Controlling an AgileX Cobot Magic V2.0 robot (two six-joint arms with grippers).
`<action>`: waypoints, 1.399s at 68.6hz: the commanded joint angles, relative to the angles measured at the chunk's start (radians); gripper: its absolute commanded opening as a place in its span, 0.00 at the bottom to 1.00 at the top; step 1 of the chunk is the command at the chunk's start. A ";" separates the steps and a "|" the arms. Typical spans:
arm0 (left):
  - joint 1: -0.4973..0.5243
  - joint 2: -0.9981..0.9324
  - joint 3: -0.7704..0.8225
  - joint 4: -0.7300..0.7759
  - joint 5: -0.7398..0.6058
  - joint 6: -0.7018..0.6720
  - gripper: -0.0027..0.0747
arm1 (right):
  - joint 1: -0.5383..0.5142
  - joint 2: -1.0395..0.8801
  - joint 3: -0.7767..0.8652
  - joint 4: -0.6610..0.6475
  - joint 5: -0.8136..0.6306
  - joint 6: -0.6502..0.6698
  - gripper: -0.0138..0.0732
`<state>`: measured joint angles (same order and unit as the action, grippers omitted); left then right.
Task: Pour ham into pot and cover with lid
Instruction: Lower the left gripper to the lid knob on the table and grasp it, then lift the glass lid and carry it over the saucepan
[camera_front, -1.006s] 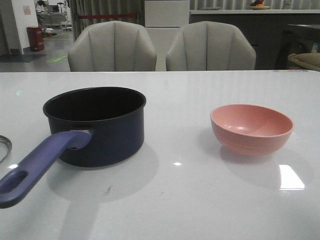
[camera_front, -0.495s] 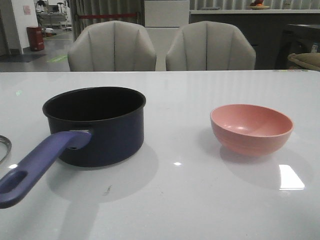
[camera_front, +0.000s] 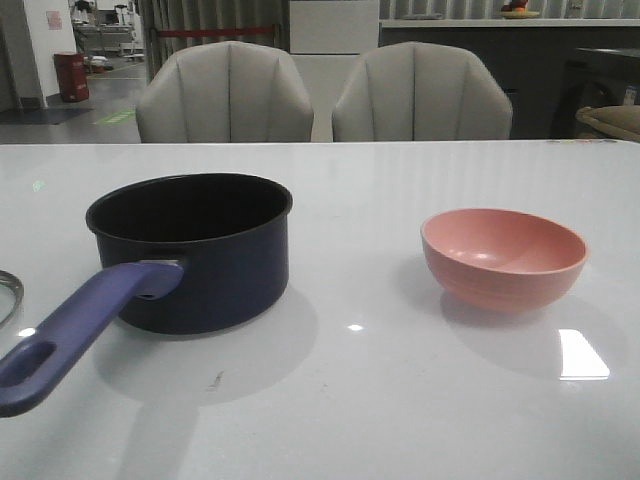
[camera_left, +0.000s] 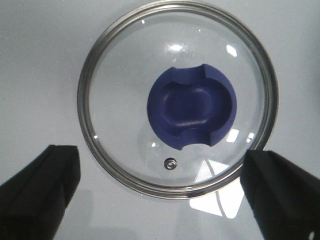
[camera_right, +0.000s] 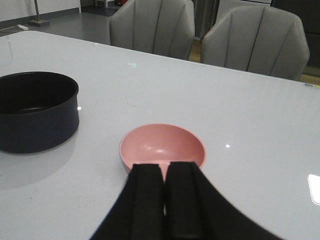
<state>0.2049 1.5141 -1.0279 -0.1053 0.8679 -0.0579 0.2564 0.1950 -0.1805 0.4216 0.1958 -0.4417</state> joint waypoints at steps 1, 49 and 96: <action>-0.007 0.009 -0.056 -0.034 0.012 0.040 0.91 | 0.002 0.006 -0.026 0.007 -0.072 -0.010 0.33; -0.044 0.194 -0.175 -0.041 0.023 0.072 0.91 | 0.002 0.006 -0.026 0.007 -0.072 -0.010 0.33; -0.046 0.261 -0.181 -0.047 0.030 0.072 0.38 | 0.002 0.006 -0.026 0.007 -0.072 -0.010 0.33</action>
<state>0.1651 1.8164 -1.1857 -0.1432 0.9029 0.0114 0.2564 0.1950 -0.1790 0.4216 0.1958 -0.4417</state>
